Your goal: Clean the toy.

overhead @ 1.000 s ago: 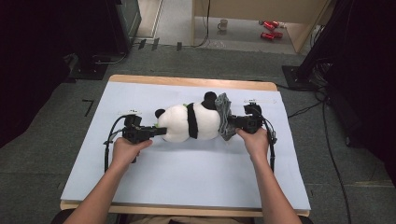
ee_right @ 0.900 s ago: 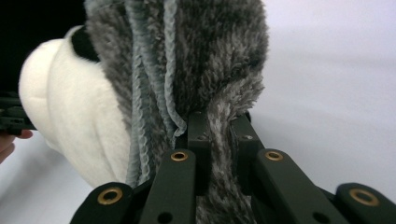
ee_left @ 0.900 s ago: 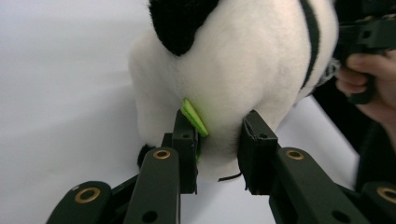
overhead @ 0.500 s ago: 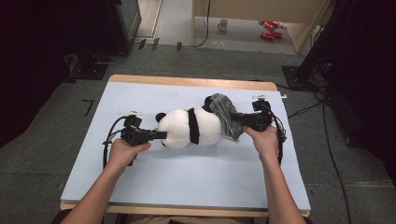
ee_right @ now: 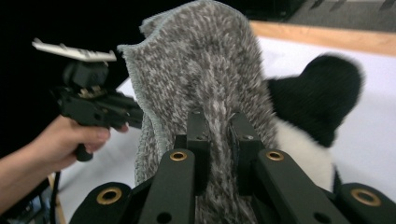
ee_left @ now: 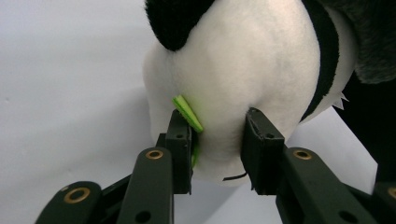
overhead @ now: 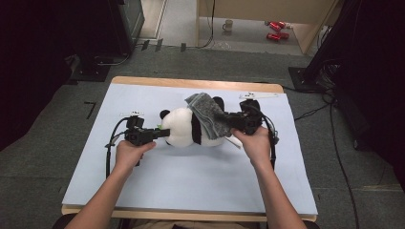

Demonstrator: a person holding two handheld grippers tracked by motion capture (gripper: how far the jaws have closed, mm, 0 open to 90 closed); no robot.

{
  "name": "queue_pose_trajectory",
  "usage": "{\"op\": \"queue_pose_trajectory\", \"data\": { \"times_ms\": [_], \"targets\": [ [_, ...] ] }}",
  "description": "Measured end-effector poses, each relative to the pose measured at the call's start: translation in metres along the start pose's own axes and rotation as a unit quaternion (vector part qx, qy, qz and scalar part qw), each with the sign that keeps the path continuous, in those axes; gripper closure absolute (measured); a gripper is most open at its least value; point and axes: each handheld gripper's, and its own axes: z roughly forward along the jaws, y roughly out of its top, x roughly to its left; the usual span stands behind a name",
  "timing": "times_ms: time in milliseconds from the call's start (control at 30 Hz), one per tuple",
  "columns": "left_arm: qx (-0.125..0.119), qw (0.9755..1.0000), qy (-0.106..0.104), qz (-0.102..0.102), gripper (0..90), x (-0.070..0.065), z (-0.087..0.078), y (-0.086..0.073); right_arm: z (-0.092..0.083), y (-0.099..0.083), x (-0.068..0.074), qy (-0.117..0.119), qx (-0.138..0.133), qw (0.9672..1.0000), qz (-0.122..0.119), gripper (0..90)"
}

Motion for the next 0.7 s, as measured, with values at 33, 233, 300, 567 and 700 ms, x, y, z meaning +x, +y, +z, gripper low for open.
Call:
{"op": "queue_pose_trajectory", "data": {
  "times_ms": [33,233,300,567,700],
  "targets": [
    [-0.001,1.0,0.002,0.008,64.8,0.0,-0.001,0.0,0.004,-0.001,-0.001,-0.001,0.004,1.0,-0.001,82.2],
    [-0.029,0.9977,0.002,0.061,48.4,-0.002,-0.006,-0.002,0.012,-0.006,-0.014,-0.023,-0.005,0.9997,0.0,82.2],
    [-0.032,0.9962,0.002,0.081,44.3,-0.004,-0.009,-0.003,0.012,-0.006,-0.016,-0.028,-0.009,0.9996,-0.003,82.1],
    [-0.013,0.991,0.014,0.132,35.7,-0.005,-0.003,-0.014,0.016,-0.003,-0.023,-0.041,-0.022,0.9988,-0.013,81.5],
    [-0.035,0.9901,0.02,0.135,34.6,0.001,0.009,-0.016,0.017,0.0,-0.027,-0.044,-0.025,0.9986,-0.012,81.1]
  ]
}}
